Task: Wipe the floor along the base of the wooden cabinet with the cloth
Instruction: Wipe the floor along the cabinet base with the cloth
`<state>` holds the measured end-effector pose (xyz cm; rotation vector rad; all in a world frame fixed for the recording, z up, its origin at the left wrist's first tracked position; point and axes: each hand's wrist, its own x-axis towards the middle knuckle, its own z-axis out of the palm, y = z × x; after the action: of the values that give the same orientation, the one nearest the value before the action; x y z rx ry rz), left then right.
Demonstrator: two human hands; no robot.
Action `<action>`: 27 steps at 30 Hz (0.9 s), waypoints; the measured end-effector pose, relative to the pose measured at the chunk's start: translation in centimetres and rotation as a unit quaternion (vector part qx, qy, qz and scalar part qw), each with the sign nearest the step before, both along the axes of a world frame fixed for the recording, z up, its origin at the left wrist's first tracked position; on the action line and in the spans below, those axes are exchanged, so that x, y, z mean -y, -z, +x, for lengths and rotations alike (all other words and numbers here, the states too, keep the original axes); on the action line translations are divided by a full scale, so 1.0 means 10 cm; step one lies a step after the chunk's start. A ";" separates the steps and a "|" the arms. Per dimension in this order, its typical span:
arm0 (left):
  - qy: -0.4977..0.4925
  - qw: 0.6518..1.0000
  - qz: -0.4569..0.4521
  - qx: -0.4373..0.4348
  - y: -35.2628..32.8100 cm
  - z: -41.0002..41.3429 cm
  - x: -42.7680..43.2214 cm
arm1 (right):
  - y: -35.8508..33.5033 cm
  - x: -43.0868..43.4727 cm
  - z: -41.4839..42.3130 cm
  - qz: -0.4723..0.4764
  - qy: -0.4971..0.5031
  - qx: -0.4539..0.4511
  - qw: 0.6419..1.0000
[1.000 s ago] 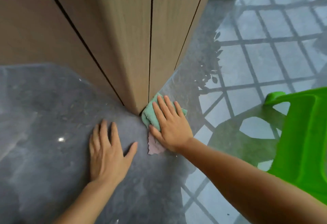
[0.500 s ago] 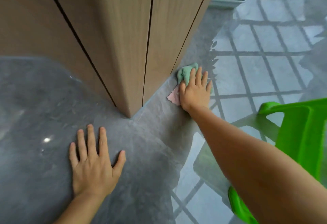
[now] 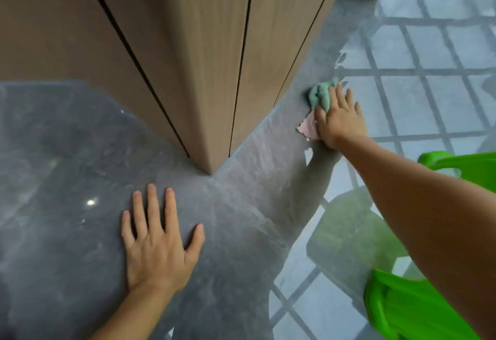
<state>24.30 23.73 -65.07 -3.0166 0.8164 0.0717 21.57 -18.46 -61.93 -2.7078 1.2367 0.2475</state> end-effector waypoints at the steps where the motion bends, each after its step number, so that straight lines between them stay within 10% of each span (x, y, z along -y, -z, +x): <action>1: 0.001 1.000 0.005 -0.005 -0.02 0.00 0.00 | 0.01 -0.17 0.05 0.003 0.030 0.012 0.999; 9: -0.005 0.999 0.006 -0.033 -0.09 0.02 0.02 | 0.13 -2.57 -0.31 0.032 -0.178 0.056 0.982; 15: -0.008 0.999 -0.008 -0.038 -0.09 0.02 0.02 | 0.05 -1.26 -0.37 -0.011 -0.495 -0.013 0.868; 18: -0.002 0.999 -0.009 -0.041 -0.11 0.01 0.01 | 0.01 -0.70 -0.29 -0.018 -0.208 -0.005 0.978; 21: -0.008 0.998 -0.025 -0.061 -0.17 0.03 0.01 | -0.01 -1.05 -0.04 0.017 0.086 0.003 0.996; 27: 0.019 0.994 -0.047 -0.102 -0.25 0.15 -0.28 | -0.01 -2.59 -0.43 0.041 -0.253 0.049 0.965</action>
<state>25.78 26.49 -62.56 -3.1178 0.9147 0.3563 17.25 7.40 -61.85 -2.8721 0.4793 0.2113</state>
